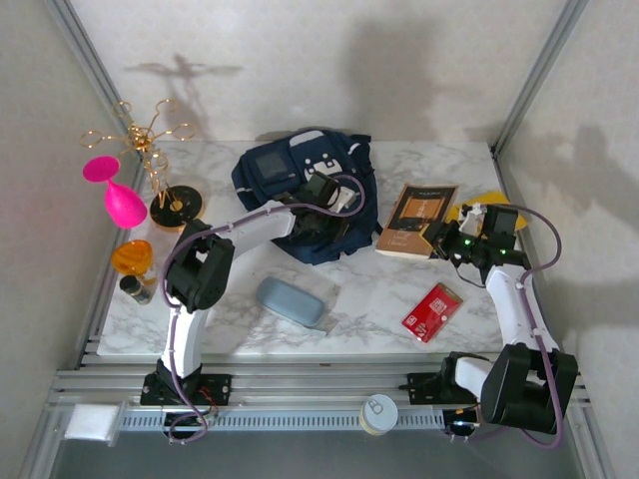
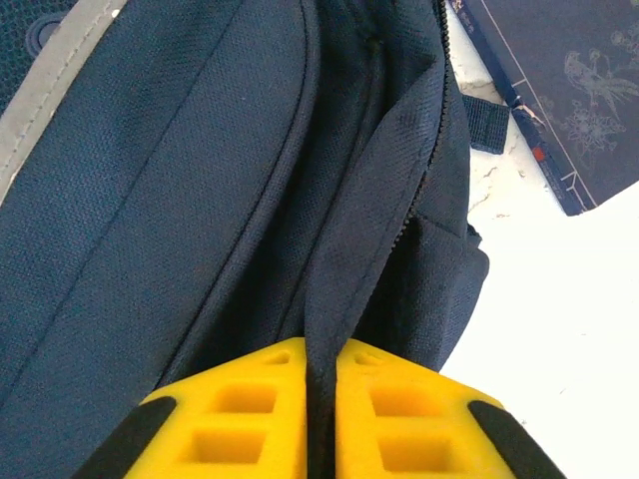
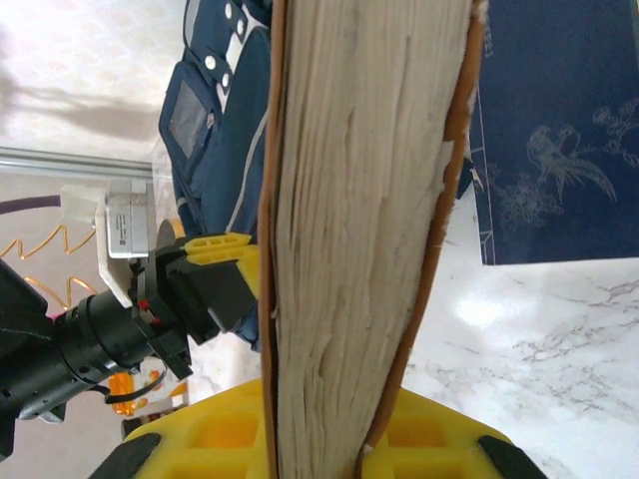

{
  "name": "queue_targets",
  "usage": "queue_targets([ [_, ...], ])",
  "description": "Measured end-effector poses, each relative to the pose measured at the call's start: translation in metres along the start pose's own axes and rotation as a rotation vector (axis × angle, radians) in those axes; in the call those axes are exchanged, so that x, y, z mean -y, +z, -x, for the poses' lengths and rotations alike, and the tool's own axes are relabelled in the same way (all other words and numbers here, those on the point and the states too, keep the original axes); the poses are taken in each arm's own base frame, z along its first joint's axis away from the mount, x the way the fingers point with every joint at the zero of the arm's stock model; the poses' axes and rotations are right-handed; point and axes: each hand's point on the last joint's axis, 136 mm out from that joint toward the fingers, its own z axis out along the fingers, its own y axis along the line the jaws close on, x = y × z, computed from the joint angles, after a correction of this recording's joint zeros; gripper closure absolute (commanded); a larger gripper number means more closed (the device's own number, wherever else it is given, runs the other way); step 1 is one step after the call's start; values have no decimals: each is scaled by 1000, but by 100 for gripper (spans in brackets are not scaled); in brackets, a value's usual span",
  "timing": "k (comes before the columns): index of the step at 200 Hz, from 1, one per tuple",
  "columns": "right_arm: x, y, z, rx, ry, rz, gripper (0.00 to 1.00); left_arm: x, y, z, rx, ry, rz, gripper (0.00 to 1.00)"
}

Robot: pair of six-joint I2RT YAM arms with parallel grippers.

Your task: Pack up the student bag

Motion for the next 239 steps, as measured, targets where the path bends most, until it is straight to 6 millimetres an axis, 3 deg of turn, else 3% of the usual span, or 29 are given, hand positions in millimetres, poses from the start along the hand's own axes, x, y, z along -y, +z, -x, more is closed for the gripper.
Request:
queue_targets([
  [15, -1, 0, -1, -4, -1, 5, 100, 0, 0, 0, 0, -3, -1, 100],
  [63, -7, 0, -5, -27, -9, 40, 100, 3, -10, 7, 20, 3, -2, 100],
  [116, -15, 1, -10, -51, -29, 79, 100, 12, -58, 39, 126, 17, -6, 100],
  [149, -28, 12, -26, -107, -49, 109, 100, 10, -96, 59, 211, 9, 42, 100],
  [169, -42, 29, -41, -163, -59, 145, 100, 9, -129, 75, 286, 13, 82, 100],
  [196, -53, 65, -67, -276, -60, 151, 100, 7, -169, 91, 372, 37, 129, 100],
  [215, -61, 95, -78, -330, -54, 133, 100, 5, -178, 96, 394, 56, 153, 100],
  [239, -77, 137, -76, -358, -76, 125, 100, 3, -181, 98, 400, 69, 174, 100],
])
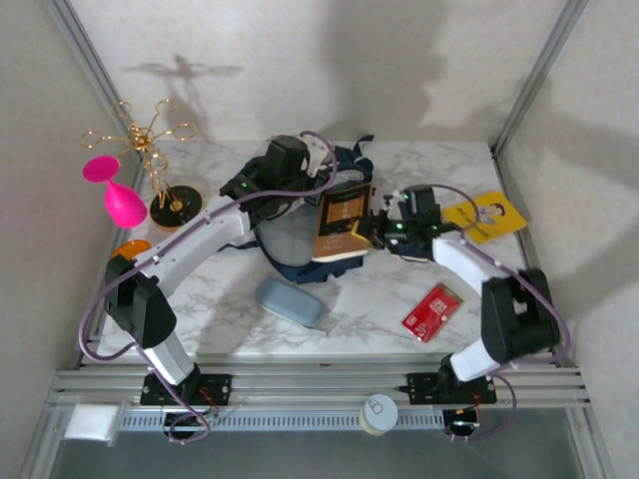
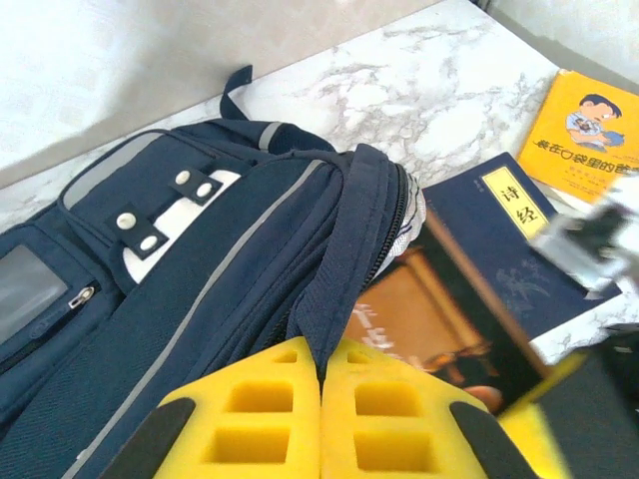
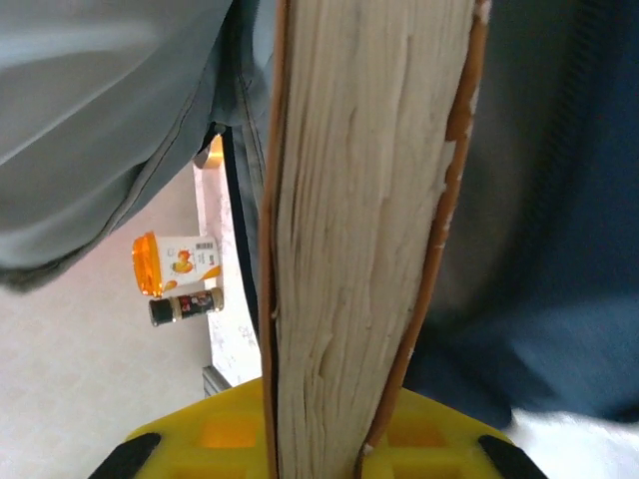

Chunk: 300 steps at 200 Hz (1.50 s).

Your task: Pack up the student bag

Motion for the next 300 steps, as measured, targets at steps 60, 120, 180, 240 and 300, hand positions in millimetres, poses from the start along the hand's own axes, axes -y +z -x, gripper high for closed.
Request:
queue_targets([
  [60, -6, 101, 39, -23, -86, -38, 97, -11, -2, 28, 71, 0, 68, 100],
  [120, 21, 146, 60, -2, -190, -149, 60, -18, 4, 27, 71, -22, 80, 100],
  [180, 35, 107, 63, 92, -296, -345, 38, -18, 6, 25, 67, -28, 81, 100],
  [240, 10, 92, 15, 67, -413, -389, 72, -18, 7, 25, 74, -35, 77, 100],
  [300, 48, 148, -4, -24, -404, -449, 93, -17, 8, 23, 67, -39, 67, 100],
])
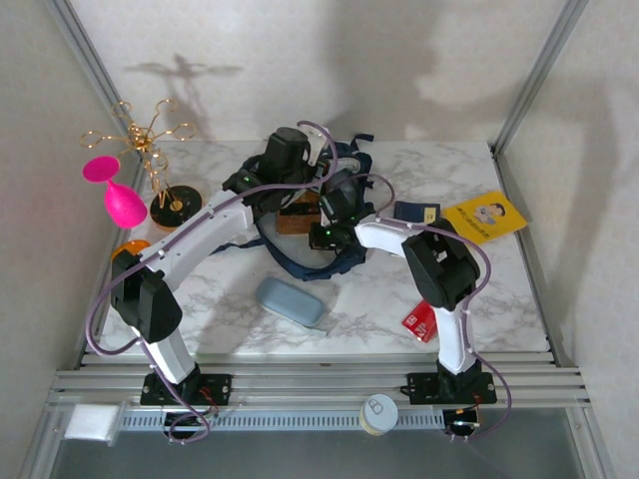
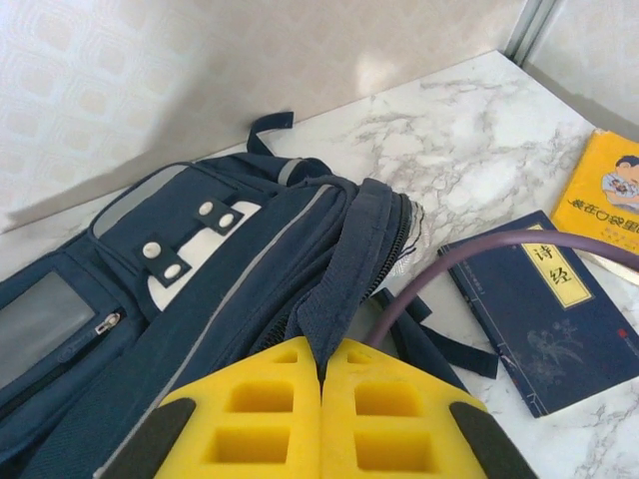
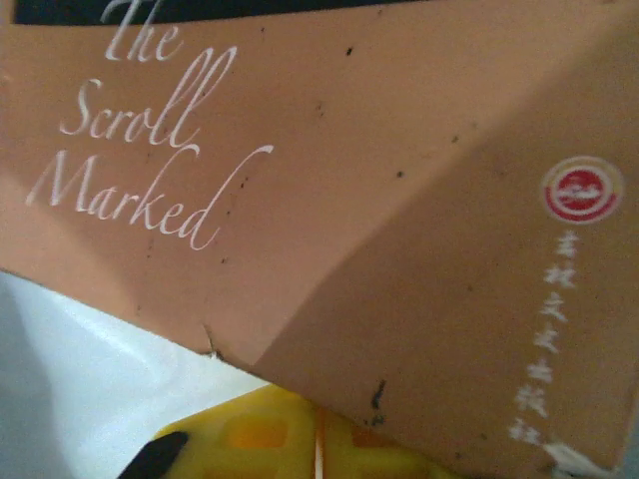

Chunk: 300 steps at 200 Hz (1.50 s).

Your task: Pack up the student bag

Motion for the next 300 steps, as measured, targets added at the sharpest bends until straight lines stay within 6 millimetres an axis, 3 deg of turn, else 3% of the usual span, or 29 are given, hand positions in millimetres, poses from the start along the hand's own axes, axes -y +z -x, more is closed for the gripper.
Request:
queue_targets([
  [35, 5, -8, 47, 171, 19, -28, 94, -3, 0, -3, -12, 6, 10, 100],
  [60, 15, -14, 68, 239, 39, -26, 94, -7, 0, -2, -10, 8, 27, 100],
  [77, 13, -17, 69, 260, 31, -3, 94, -10, 0, -2, -9, 9, 43, 100],
  [92, 11, -25, 53, 243, 19, 29, 93, -14, 0, -2, -9, 5, 54, 100],
  [121, 5, -70, 19, 222, -17, 80, 89, -20, 1, -6, -16, -1, 72, 100],
  [138, -1, -115, 15, 272, -25, 119, 83, -23, 0, -20, -37, -3, 86, 100],
  [160, 1, -172, 22, 361, -4, 147, 75, -34, 0, -53, -93, -15, 140, 100],
  [176, 20, -204, 29, 410, 45, 129, 74, -43, 0, -78, -136, -18, 184, 100],
  [189, 44, -218, 31, 428, 97, 97, 72, -49, -1, -95, -164, -18, 213, 100],
  [222, 114, -222, 14, 383, 265, -21, 60, -69, -4, -108, -180, -49, 297, 100],
  [235, 137, -226, 9, 375, 333, -65, 52, -73, -4, -107, -175, -79, 299, 74],
  [246, 154, -232, 8, 385, 379, -95, 47, -69, -4, -106, -165, -110, 274, 65],
  [274, 207, -251, 9, 454, 545, -206, 32, -36, -5, -108, -144, -187, 166, 49],
  [300, 266, -269, 1, 516, 729, -343, 23, 24, -11, -110, -125, -250, -9, 35],
])
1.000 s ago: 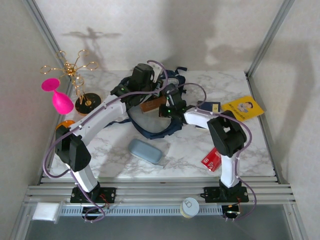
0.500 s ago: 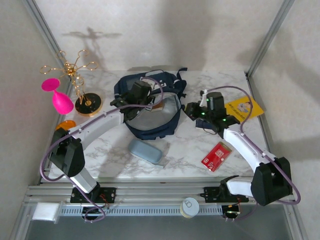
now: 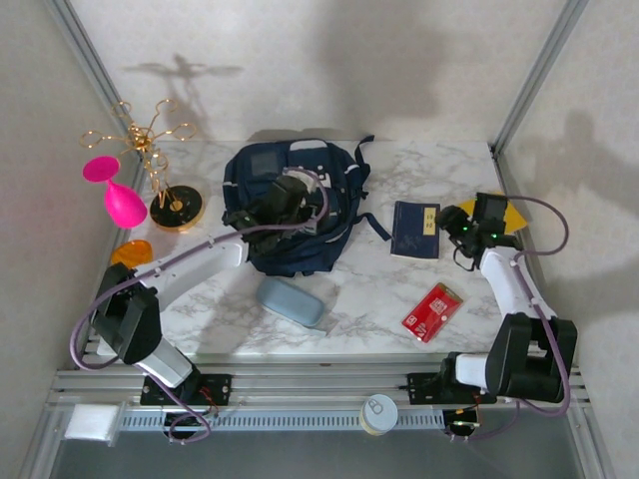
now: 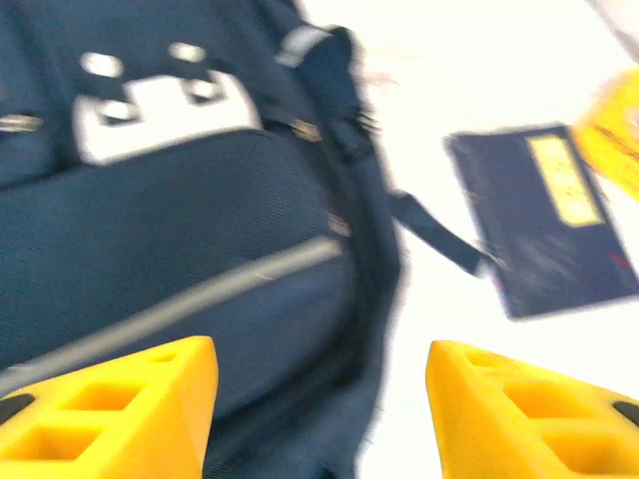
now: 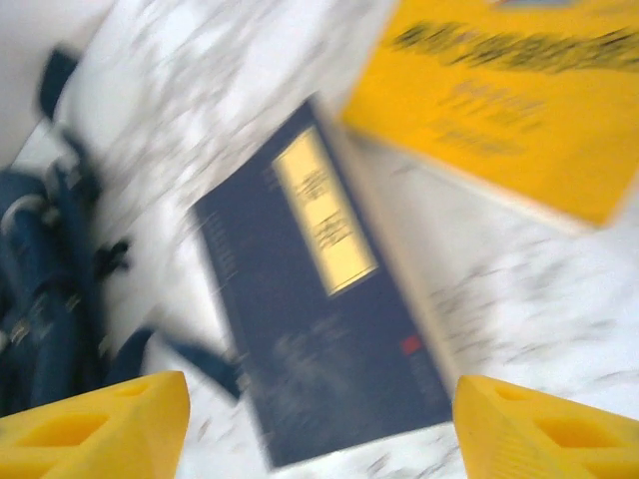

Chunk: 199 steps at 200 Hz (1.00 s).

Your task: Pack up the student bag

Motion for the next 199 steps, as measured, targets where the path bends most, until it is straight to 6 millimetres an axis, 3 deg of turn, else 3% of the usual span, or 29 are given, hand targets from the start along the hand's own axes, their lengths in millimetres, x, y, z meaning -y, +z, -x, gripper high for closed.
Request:
queue_targets([
  [28, 54, 16, 26, 57, 145, -149, 17, 56, -10, -27, -2, -74, -204, 24],
  [47, 85, 36, 28, 32, 210, -238, 15, 74, -10, -44, -23, -135, -280, 20],
  [64, 100, 57, 26, -14, 241, -271, 18, 86, -5, -52, -35, -170, -323, 17],
  [99, 98, 94, 26, -94, 250, -240, 23, 103, 12, -65, -56, -215, -377, 12],
  [145, 95, 103, 28, -106, 260, -219, 35, 106, 36, -85, -112, -222, -376, 7],
  [177, 98, 104, 29, -117, 280, -232, 32, 112, 42, -79, -105, -219, -386, 4],
  [199, 96, 104, 29, -117, 286, -224, 36, 115, 41, -73, -93, -220, -394, 2],
])
